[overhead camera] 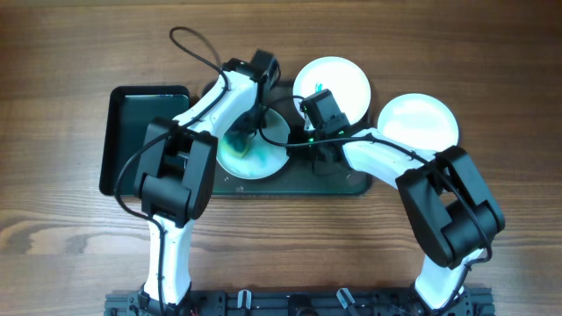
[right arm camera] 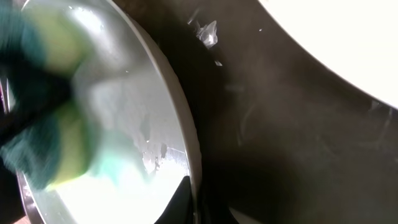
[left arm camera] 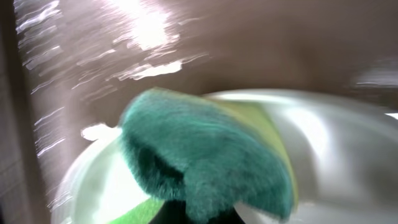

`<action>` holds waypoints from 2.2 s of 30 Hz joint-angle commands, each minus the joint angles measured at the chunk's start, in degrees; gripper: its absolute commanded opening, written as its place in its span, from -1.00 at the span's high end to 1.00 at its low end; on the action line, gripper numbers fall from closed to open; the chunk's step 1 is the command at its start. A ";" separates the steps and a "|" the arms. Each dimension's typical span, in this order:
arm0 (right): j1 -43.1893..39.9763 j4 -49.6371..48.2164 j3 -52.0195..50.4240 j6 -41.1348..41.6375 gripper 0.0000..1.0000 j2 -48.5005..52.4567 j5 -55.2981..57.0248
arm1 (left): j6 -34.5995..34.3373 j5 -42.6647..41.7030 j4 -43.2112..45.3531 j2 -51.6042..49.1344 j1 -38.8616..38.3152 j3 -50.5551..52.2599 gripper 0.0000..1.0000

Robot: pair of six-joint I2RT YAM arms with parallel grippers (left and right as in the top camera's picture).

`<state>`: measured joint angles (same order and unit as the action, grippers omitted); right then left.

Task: Clean dirty plates on tray and stack at the side
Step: 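Scrub the held plate with the sponge in the left gripper, then lift the plate with the right gripper and stack it on the side plate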

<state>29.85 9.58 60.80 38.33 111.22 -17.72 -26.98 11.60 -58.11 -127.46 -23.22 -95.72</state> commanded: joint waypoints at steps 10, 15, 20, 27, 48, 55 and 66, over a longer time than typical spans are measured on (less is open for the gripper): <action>-0.48 0.79 -0.31 -1.31 0.92 1.09 0.92 | 5.03 -1.88 9.55 2.49 2.56 -0.50 0.92; -0.46 1.14 -0.09 -0.92 0.91 1.05 0.50 | 0.37 1.88 2.49 14.47 4.83 -0.63 0.92; 0.13 15.26 7.26 -8.37 0.91 -3.26 6.75 | -0.68 -5.68 -5.49 20.63 12.94 -0.61 0.92; 13.64 25.75 9.35 -12.07 0.91 -18.58 55.89 | -0.50 -8.39 -5.84 20.44 15.30 -0.61 0.92; 25.33 18.93 6.67 -27.43 0.91 -20.26 78.38 | -0.50 -8.83 -6.03 20.44 15.08 -0.61 0.92; 1.55 23.85 6.69 -14.16 0.92 -20.72 14.49 | -0.48 -8.81 -6.16 20.44 15.08 -0.61 0.92; -43.67 34.53 4.46 -12.59 0.91 -20.70 20.81 | -0.48 -8.79 -6.25 20.41 15.08 -0.59 0.92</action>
<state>-11.05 44.12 67.13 24.49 91.77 -4.71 -26.55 3.09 -64.31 -107.02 -7.88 -96.07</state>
